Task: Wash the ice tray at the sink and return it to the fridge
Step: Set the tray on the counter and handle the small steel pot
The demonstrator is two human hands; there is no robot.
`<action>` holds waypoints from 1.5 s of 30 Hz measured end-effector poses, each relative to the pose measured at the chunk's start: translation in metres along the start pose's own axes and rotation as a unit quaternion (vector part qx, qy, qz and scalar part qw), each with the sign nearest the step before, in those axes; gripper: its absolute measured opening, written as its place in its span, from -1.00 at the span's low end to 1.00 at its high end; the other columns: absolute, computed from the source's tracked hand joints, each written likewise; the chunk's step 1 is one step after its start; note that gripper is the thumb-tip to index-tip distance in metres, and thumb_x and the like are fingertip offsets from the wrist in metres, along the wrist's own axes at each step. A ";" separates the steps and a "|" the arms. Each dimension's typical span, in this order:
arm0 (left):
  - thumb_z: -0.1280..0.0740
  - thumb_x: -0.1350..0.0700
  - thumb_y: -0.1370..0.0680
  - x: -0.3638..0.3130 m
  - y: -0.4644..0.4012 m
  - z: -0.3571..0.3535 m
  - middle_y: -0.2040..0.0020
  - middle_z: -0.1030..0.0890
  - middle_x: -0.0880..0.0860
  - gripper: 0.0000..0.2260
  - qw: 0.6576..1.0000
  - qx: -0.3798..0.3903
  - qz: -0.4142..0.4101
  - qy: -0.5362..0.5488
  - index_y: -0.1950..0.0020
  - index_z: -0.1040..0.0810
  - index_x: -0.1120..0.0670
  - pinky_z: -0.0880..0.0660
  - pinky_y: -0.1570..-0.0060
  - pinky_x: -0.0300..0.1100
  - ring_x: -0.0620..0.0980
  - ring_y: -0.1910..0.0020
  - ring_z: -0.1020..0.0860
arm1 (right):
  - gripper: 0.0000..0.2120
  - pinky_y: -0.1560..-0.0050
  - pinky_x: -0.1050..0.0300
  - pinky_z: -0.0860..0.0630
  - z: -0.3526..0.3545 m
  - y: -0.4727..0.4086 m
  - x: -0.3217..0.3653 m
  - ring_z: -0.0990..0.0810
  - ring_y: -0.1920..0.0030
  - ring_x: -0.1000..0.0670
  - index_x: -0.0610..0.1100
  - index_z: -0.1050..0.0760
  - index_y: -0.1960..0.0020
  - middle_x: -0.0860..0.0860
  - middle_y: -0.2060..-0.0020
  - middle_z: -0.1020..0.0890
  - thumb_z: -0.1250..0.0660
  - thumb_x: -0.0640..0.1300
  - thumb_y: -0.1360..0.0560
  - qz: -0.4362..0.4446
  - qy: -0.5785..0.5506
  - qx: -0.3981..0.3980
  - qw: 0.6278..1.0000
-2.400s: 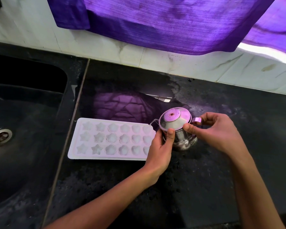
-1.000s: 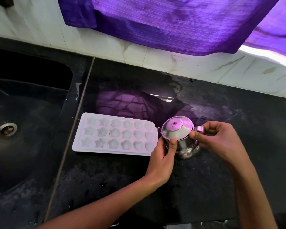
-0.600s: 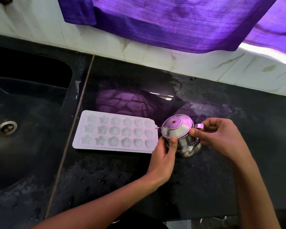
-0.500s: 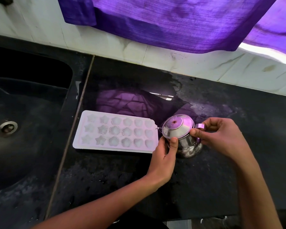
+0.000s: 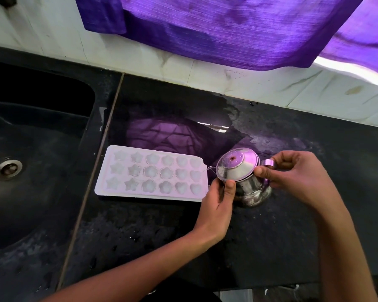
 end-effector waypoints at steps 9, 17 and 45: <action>-0.15 -0.54 -0.27 -0.001 -0.004 0.001 -0.21 -0.55 -0.23 -0.33 1.000 0.006 0.000 0.005 -0.25 -0.42 -0.20 -0.40 -0.32 -0.07 -0.26 -0.24 -0.47 | -0.53 0.05 -0.18 -0.60 0.000 -0.001 0.000 -0.67 0.24 -0.21 -0.21 -0.57 0.27 -0.08 0.40 -0.68 -0.49 0.14 -0.01 -0.006 -0.008 -0.005 1.000; -0.11 -0.32 -0.50 -0.007 -0.002 0.005 -0.16 -0.58 -0.13 -0.47 0.999 -0.006 -0.033 -0.036 -0.30 -0.43 -0.01 -0.42 -0.16 -0.31 -0.28 -0.16 -0.50 | -0.58 0.06 -0.17 -0.62 -0.005 0.001 -0.003 -0.68 0.22 -0.21 -0.23 -0.57 0.24 -0.09 0.40 -0.68 -0.49 0.06 -0.07 0.005 -0.037 -0.030 0.999; 0.04 -0.28 -0.52 0.015 0.026 -0.003 -0.16 -0.51 -0.15 -0.47 0.993 -0.022 -0.008 -0.112 -0.33 -0.35 -0.01 -0.37 -0.18 -0.24 -0.17 -0.17 -0.47 | -0.66 0.23 0.13 -0.53 -0.012 0.018 -0.018 -0.61 0.38 0.14 -0.12 -0.57 0.32 0.04 0.41 -0.67 -0.48 0.12 -0.10 0.037 0.031 -0.028 0.998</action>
Point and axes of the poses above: each hand's wrist, its own y-axis away from the middle knuckle, its own z-axis out of the back of the hand, x = y × z, the point moved 2 cm from there along -y, towards the middle knuckle
